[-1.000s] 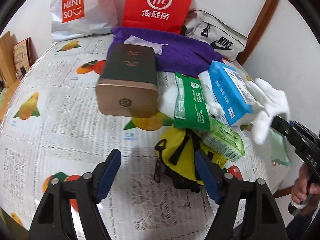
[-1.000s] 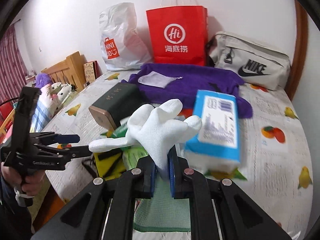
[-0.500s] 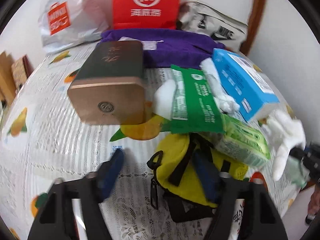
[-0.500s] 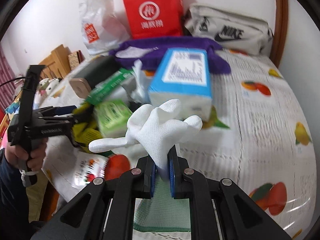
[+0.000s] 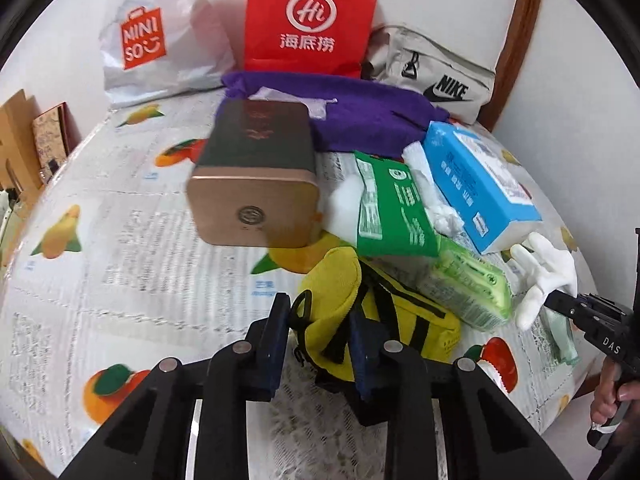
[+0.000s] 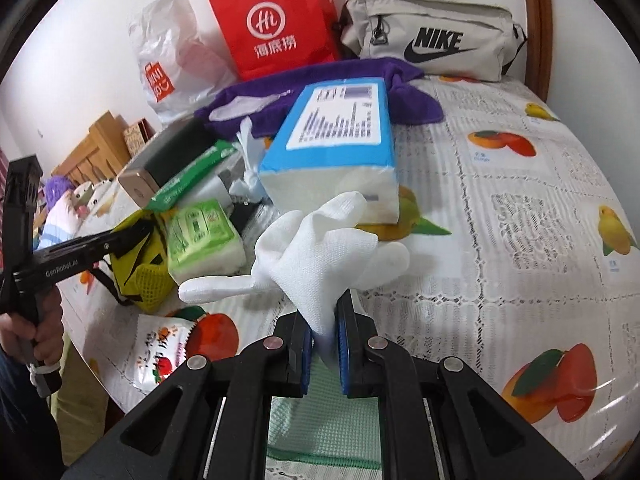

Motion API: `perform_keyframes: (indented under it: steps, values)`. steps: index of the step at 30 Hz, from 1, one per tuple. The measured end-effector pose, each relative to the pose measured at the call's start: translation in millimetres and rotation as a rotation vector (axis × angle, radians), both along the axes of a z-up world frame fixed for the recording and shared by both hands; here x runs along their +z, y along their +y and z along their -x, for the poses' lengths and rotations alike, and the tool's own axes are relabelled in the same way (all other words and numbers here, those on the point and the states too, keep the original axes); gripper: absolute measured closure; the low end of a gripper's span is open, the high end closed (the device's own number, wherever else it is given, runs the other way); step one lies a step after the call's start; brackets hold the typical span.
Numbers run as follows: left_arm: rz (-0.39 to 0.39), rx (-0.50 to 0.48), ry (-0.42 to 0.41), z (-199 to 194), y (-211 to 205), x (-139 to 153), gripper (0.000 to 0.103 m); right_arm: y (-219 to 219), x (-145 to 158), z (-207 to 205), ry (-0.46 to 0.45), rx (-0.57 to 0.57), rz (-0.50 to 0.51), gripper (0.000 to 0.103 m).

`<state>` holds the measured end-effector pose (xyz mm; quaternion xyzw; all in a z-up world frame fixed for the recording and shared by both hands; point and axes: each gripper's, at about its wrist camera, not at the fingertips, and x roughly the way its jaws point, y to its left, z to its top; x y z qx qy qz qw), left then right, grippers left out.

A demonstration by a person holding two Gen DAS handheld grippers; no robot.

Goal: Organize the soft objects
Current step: 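Grasp the yellow bag with the left tool while the right tool holds the glove, then carry the yellow bag and the glove over the purple towel with both tools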

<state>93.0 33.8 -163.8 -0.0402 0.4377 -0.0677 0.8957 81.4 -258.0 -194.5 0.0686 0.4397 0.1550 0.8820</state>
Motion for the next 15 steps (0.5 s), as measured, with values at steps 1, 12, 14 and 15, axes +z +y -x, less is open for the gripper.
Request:
perform_keyframes:
  steps: [1, 12, 14, 15]
  values:
    - [0.006, 0.006, -0.005, 2.3, 2.5, 3.1, 0.077, -0.2, 2.6, 1.3, -0.006, -0.001, -0.003, 0.092]
    - [0.021, 0.085, -0.074, 23.8, 24.3, 42.3, 0.077, 1.2, 40.8, 13.2, -0.078, 0.009, -0.007, 0.092]
    - [0.025, 0.093, -0.085, 23.9, 26.8, 47.5, 0.077, 2.4, 47.6, 14.2, -0.091, 0.013, -0.003, 0.092]
    - [0.031, 0.099, -0.092, 24.3, 28.0, 51.3, 0.077, 2.8, 50.5, 14.1, -0.094, 0.014, -0.002, 0.092]
